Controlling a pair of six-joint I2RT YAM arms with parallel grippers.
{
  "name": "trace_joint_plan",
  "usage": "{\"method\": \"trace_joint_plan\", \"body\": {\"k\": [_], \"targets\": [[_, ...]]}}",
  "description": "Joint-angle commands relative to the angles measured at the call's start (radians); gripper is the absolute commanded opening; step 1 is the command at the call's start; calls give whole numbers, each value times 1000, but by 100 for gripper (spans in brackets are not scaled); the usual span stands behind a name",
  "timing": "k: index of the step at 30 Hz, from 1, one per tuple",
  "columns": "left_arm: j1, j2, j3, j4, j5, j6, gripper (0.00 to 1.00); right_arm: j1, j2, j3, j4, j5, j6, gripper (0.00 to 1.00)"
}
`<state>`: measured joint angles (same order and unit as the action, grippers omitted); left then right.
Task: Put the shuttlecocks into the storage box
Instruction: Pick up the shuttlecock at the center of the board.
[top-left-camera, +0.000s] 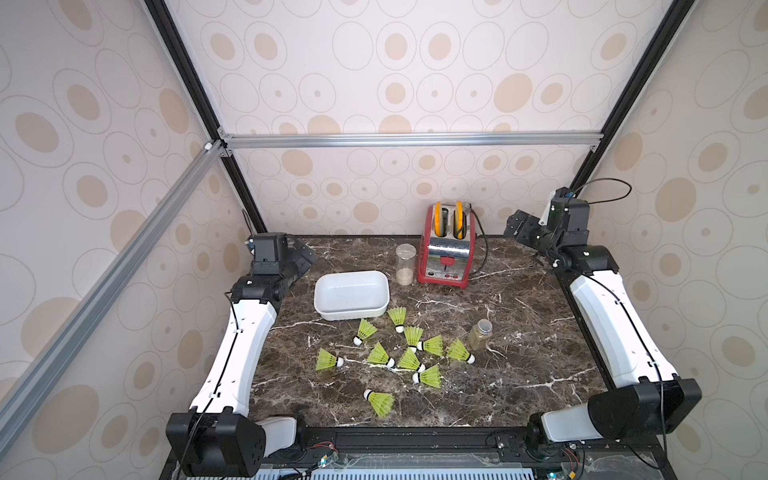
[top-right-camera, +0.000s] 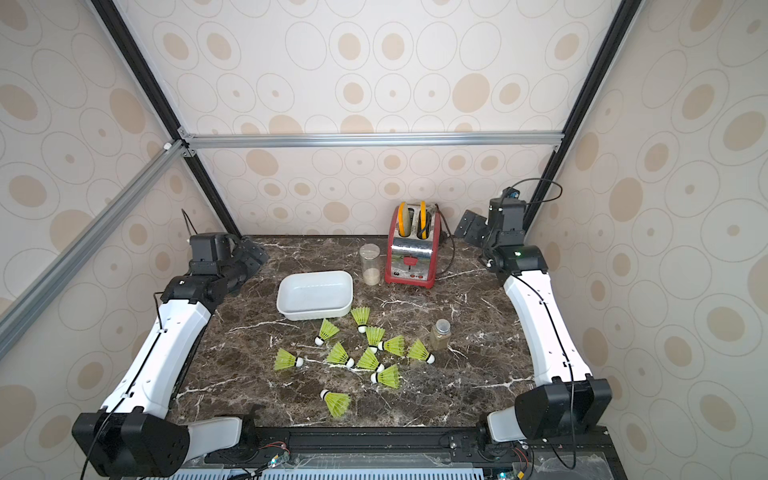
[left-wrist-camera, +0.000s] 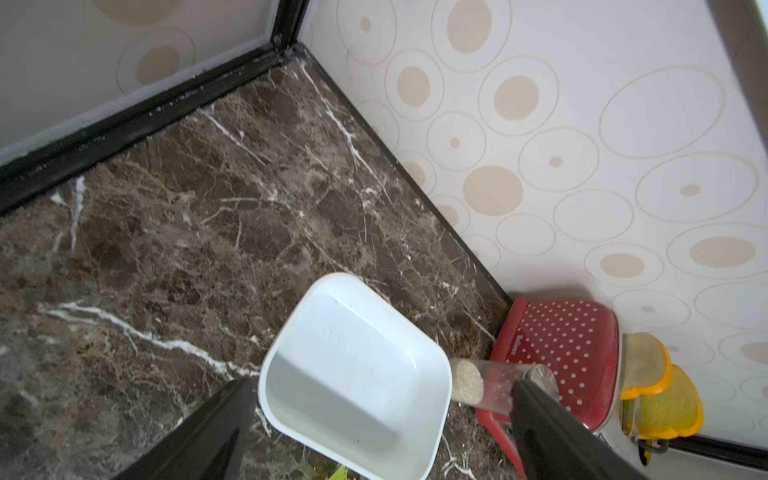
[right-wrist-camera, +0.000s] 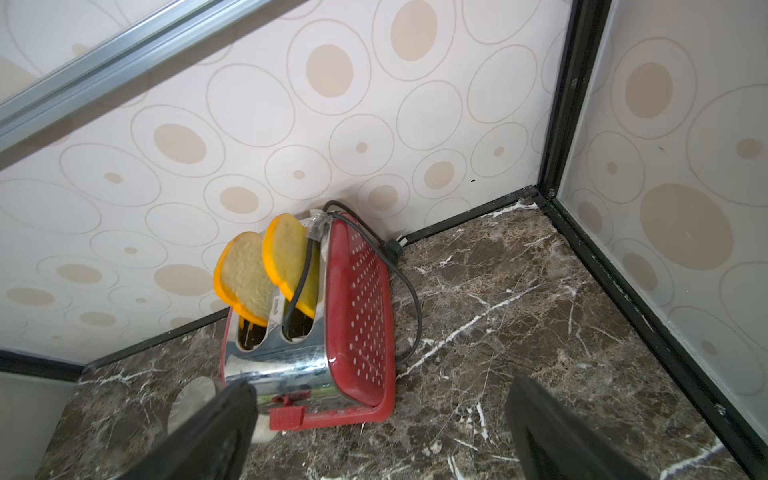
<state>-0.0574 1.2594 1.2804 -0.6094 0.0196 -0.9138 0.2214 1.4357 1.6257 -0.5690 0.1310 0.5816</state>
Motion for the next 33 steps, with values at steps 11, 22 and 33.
{"method": "trace_joint_plan", "body": {"k": [11,22,33], "targets": [[-341,-175,-72,-211,167,168,92,246,-113,-94,-425,-105,3,90],[-462,-459,-314,-250,424,279,84,530,-277,-405,-383,-197,81,72],[-477,-524,-405,-253,493,279,74,642,-451,-796,-106,-258,160,48]]}}
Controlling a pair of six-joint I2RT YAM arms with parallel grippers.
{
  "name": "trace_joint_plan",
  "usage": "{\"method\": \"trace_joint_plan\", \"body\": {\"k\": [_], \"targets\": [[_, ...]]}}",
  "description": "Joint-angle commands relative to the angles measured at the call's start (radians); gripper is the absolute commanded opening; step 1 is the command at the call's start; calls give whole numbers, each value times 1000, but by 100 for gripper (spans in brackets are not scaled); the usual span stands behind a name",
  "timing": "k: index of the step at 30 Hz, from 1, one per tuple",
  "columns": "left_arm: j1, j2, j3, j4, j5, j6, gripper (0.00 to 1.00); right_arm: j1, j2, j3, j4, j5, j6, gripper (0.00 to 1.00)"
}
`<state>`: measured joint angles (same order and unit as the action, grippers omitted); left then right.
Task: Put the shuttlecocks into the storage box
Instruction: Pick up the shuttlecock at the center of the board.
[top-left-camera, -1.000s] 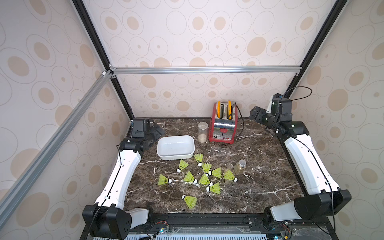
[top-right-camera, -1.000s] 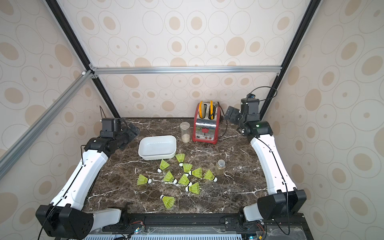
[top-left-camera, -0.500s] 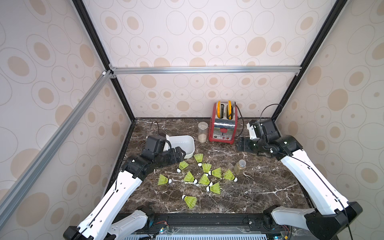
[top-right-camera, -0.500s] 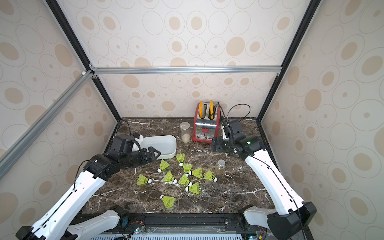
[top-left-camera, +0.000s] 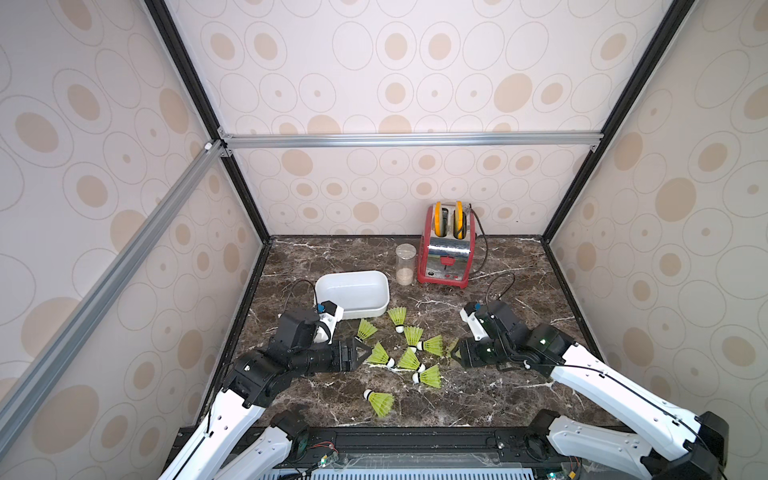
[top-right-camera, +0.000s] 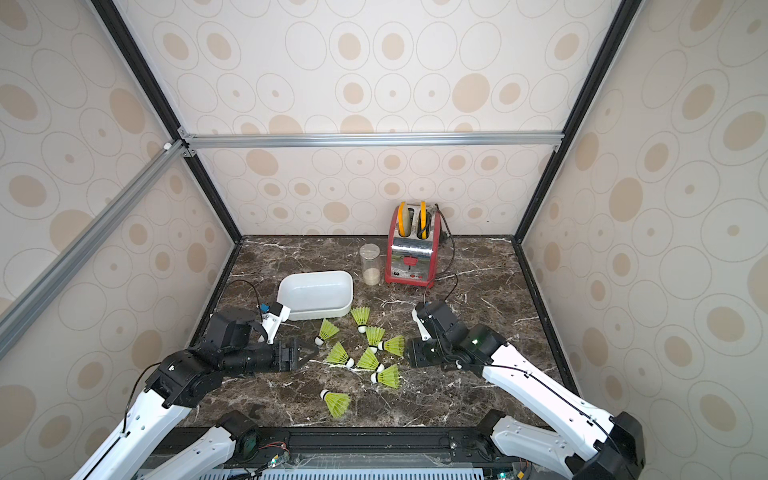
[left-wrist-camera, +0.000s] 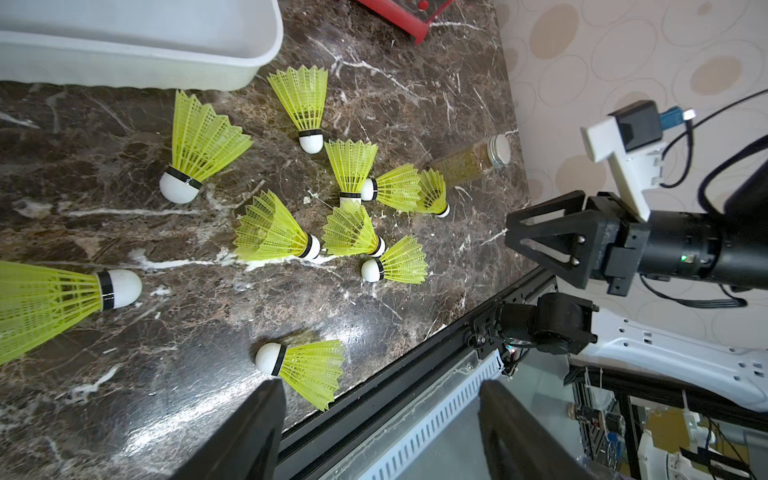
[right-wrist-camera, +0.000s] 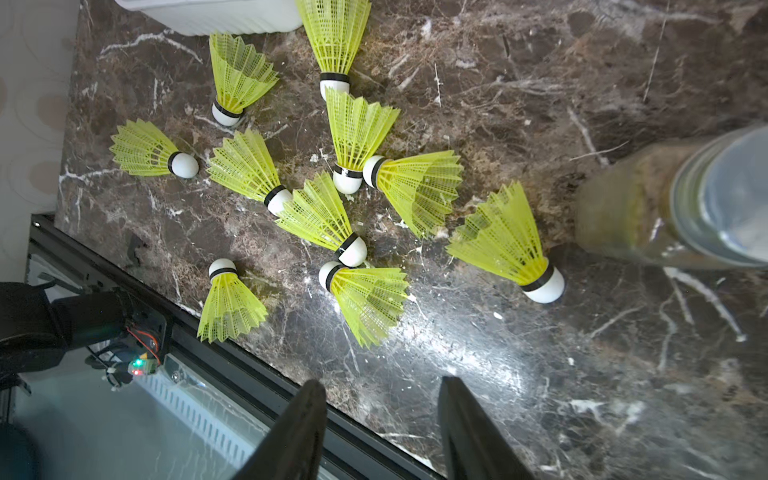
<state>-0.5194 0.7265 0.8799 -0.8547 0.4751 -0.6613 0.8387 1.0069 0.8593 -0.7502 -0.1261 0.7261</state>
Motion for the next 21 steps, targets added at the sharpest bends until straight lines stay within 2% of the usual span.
{"method": "trace_joint_plan", "body": {"k": [1,8,13,21], "targets": [[-19,15,-8,-7,42,31,74,26,-22,-51,82,-6,18,47],[-96,43,-34,-8,49,65,73,69,-23,-203,233,-40,71,42],[-183,68,-51,7,15,68,72,116,44,-233,297,-45,97,41],[-195,97,-61,29,24,99,71,137,159,-255,388,-46,104,39]]}}
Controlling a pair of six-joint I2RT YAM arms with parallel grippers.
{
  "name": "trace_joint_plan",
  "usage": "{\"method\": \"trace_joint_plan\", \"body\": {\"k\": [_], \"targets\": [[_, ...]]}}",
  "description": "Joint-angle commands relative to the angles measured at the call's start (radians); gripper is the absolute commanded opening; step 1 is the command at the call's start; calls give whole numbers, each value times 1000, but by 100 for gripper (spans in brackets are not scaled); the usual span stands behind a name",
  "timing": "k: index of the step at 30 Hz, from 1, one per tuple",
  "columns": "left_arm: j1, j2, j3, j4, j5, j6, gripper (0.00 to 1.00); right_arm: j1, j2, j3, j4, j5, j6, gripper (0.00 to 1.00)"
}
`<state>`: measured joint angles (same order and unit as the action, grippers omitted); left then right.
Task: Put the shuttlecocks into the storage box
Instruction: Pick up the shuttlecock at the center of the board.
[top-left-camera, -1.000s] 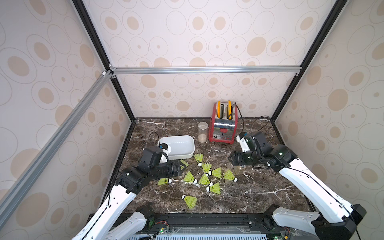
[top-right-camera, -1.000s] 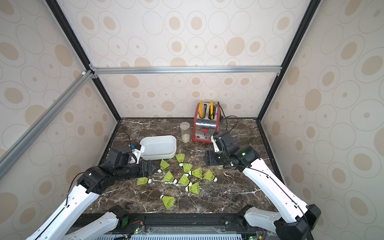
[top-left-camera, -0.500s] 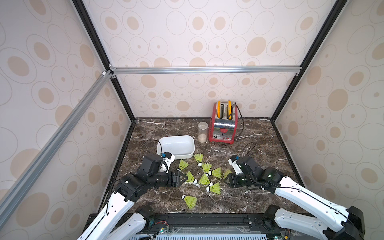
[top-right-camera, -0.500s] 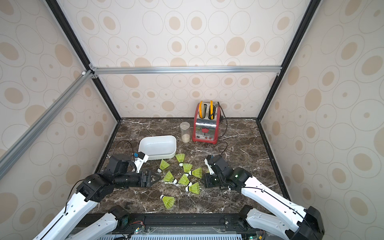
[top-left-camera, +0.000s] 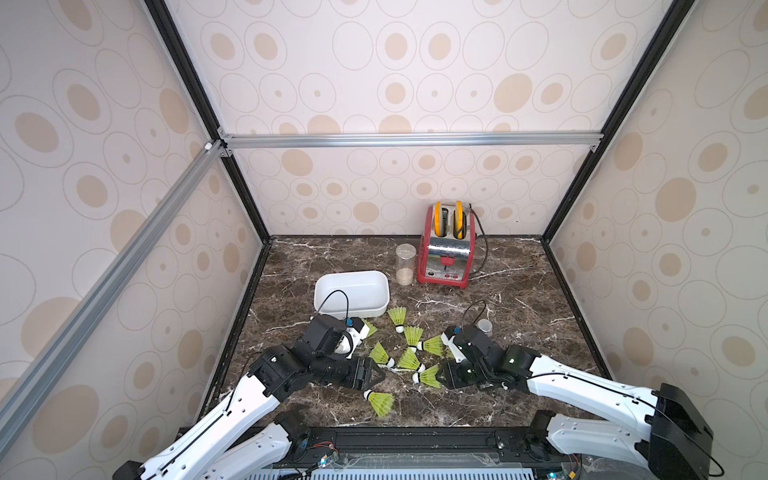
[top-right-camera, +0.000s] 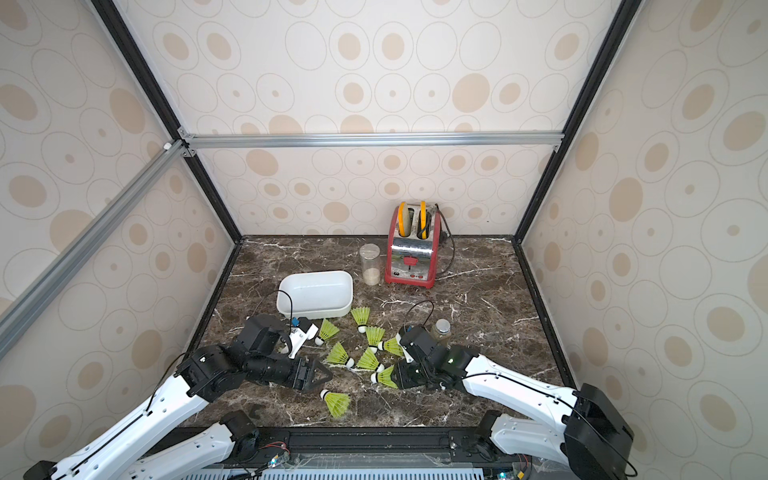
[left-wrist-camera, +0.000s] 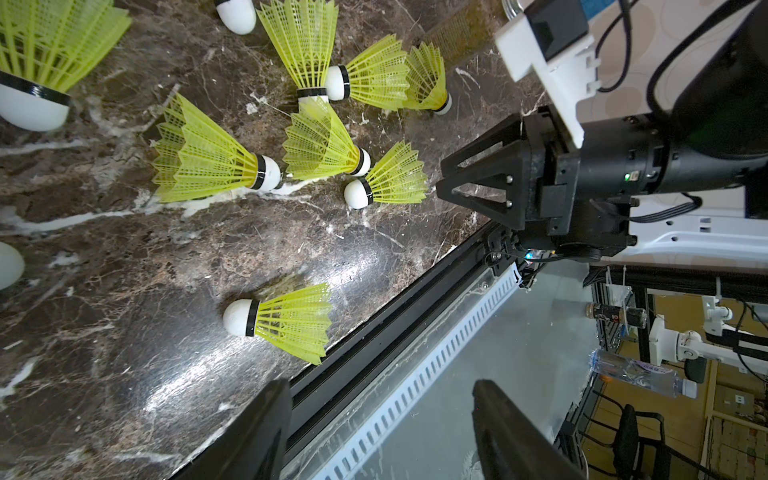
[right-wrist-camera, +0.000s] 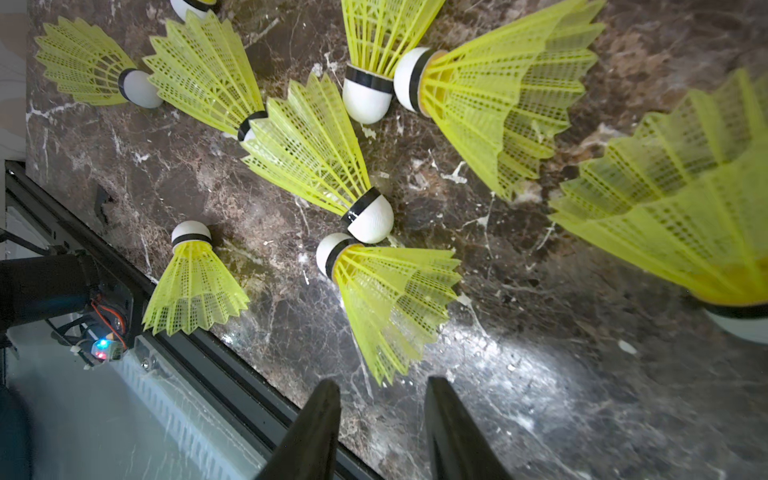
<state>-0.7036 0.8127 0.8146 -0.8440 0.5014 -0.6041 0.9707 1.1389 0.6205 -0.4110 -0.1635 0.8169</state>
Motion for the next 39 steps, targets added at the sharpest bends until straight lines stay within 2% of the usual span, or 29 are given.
{"method": "trace_joint_plan", "body": {"k": [1,13,16,19,24,39], "targets": [[-11,15,5,18,-1,46,70,6,37,-15,56,-11,13,38],[-11,39,10,22,0,73,69,6,114,8,87,-43,8,33],[-10,39,11,25,-3,72,69,7,126,13,85,-48,7,26],[-12,39,8,26,-4,70,69,7,130,24,57,-38,3,13],[-12,33,8,28,-13,63,69,6,103,65,-30,-2,-26,0],[-12,57,20,77,-46,33,66,6,49,183,-205,-2,-128,0]]}}
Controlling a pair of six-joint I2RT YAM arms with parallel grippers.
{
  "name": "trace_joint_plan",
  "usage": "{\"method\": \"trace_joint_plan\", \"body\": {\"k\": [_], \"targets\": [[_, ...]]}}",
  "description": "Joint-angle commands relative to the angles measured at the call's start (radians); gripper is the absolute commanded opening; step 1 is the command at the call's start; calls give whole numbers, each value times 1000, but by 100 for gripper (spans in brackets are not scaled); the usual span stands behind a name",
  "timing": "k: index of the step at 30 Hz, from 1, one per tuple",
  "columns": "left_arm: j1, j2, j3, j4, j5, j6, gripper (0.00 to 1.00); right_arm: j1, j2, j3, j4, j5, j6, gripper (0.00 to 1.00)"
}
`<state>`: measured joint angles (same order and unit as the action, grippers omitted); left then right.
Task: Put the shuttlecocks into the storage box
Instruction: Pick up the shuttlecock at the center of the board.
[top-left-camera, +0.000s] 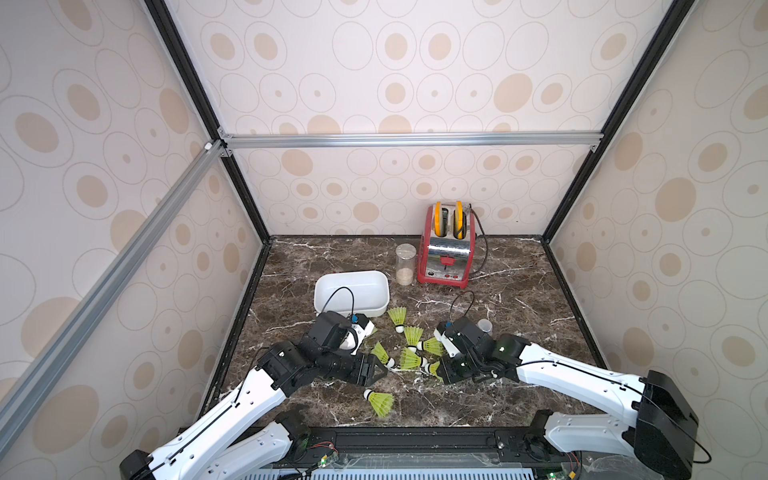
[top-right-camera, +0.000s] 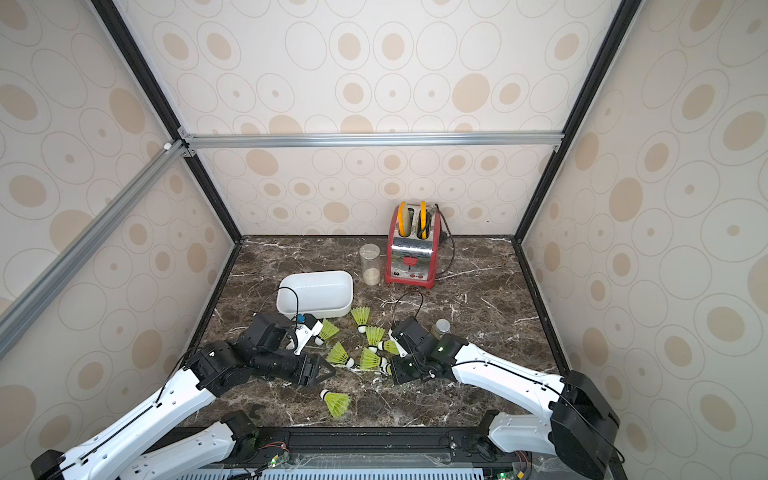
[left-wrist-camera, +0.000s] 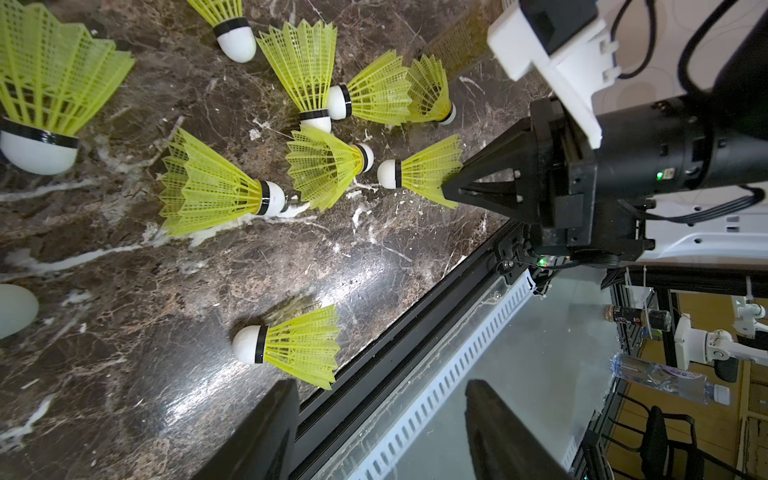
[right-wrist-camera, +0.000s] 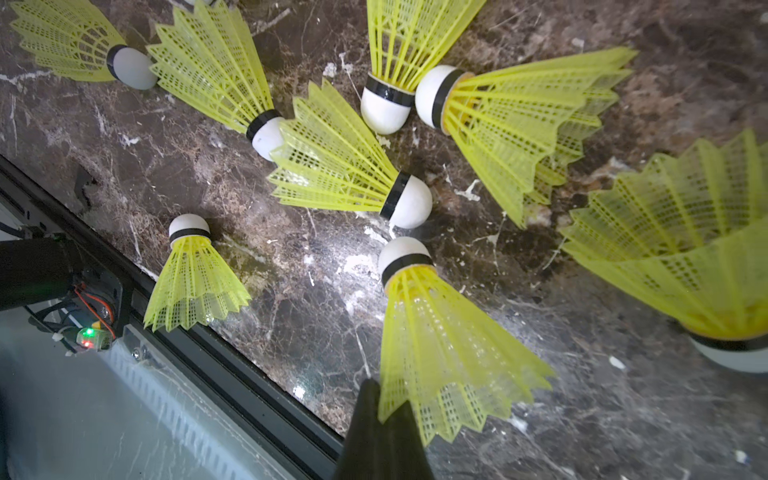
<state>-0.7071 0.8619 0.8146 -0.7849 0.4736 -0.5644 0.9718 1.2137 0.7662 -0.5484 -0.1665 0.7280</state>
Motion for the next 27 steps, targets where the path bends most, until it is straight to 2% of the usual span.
{"method": "trace_joint_plan", "body": {"k": [1,12,19,23,27], "targets": [[-9,9,23,18,-23,-5,65,5,-31,46,-82,4,-53,0],[-8,37,57,37,-103,-59,64,5,-39,153,-158,5,-134,0],[16,108,137,27,-184,-122,64,5,-11,234,-176,35,-163,0],[120,147,186,-20,-195,-146,64,5,6,265,-180,39,-168,0],[258,195,240,-127,-299,-168,66,-5,3,270,-167,40,-168,0]]}}
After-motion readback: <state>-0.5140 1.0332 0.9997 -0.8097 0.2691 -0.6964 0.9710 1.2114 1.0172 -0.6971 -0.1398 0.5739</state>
